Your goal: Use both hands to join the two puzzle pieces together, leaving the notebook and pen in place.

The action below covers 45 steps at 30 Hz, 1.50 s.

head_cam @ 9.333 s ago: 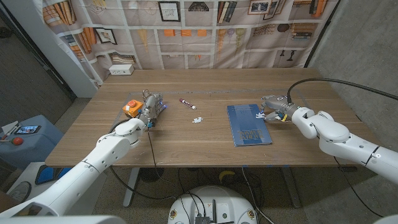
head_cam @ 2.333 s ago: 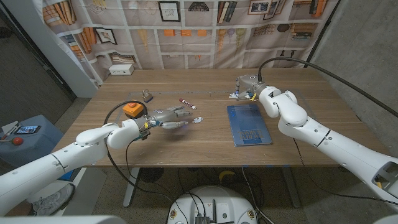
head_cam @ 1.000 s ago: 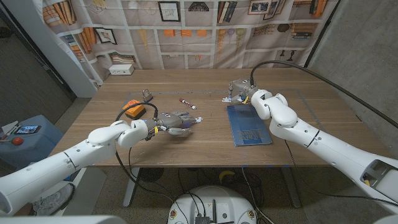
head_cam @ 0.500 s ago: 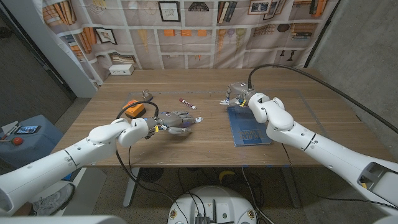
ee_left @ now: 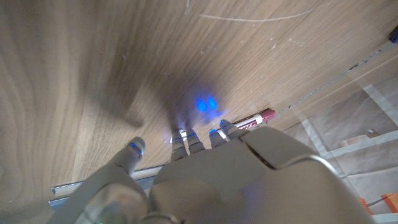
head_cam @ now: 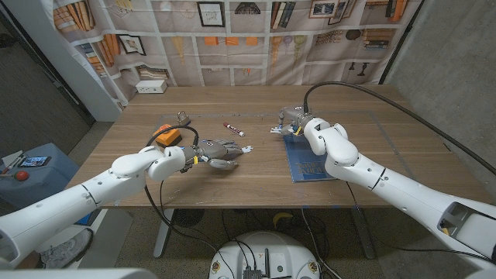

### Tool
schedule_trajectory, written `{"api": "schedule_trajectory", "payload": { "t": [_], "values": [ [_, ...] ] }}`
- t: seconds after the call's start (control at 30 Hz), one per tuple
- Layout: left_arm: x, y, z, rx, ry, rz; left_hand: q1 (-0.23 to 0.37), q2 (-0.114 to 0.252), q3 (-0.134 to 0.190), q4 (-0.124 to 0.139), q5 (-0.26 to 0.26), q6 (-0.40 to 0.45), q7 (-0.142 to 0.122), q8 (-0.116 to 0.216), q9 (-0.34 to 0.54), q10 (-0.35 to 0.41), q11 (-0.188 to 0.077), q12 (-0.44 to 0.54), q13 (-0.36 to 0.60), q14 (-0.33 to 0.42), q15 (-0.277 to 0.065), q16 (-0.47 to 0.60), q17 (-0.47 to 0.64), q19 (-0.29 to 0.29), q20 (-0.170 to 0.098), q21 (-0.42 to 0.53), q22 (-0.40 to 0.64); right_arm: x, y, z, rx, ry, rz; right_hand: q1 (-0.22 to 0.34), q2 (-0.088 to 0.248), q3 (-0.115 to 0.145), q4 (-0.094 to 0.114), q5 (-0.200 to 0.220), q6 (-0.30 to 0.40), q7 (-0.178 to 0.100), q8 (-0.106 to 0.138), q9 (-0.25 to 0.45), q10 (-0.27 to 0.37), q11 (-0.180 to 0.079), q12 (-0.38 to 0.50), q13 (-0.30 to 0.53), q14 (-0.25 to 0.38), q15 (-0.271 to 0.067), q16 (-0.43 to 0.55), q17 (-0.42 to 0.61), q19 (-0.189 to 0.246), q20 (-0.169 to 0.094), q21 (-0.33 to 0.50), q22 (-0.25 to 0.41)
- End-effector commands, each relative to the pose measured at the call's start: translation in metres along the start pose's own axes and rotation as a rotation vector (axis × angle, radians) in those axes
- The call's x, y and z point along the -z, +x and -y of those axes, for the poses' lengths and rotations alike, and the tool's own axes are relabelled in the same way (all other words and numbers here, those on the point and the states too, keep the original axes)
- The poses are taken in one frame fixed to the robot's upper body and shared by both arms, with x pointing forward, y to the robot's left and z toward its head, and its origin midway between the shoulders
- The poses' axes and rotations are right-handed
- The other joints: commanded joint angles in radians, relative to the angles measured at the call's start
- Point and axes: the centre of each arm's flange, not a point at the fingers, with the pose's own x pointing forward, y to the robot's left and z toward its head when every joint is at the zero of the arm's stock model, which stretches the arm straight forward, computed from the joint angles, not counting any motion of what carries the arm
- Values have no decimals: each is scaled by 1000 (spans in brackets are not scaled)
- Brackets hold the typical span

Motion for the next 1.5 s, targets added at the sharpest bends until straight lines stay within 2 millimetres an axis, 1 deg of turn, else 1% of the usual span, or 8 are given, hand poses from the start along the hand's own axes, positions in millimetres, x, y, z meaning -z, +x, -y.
{"api": "schedule_trajectory", "payload": {
  "t": [0.03, 0.4, 0.77, 1.5],
  "values": [
    [1, 2, 2, 24, 4, 7, 5, 73, 4, -6, 6, 3, -4, 5, 3, 0, -5, 5, 2, -69, -81, 6, 3, -139, -61, 5, 2, -14, 1, -4, -12, -6, 3, -1, 7, 0, 0, 4, 8, -1, -4, 2, 8, 5, -1, 2, 5, 8, 0, 2, -1, 1, 2, 6],
    [0, 2, 2, 36, 7, 6, 5, 74, 5, -7, 6, 7, -4, 6, 3, 6, -4, 7, 2, -64, -81, 7, 3, -134, -61, 7, 2, -24, 1, -9, -2, -23, 6, -1, 7, -1, -1, 4, 9, -1, -5, 1, 11, 6, -1, 2, 7, 6, 1, 2, 0, 1, 2, 6],
    [-1, 1, 1, 46, 15, 2, 7, 76, 7, -9, 6, 14, -2, 8, 3, 10, -4, 9, 2, -58, -82, 8, 2, -130, -60, 8, 2, -28, 5, -13, 13, -55, 32, 1, 8, -1, -1, 4, 10, -1, -5, 0, 16, 6, 0, 2, 16, 4, 4, 3, 5, 0, 5, 6],
    [-3, -1, 1, 52, 22, -9, 11, 78, 11, -15, 6, 36, 1, 13, 3, 17, -3, 11, 3, -46, -82, 8, 1, -124, -58, 10, 2, -45, 11, -14, 28, -93, 94, 6, 9, 0, -4, 5, 11, -1, -6, -2, 20, 5, 0, 2, 23, -2, 6, 5, 10, -5, 6, 6]
  ]
}}
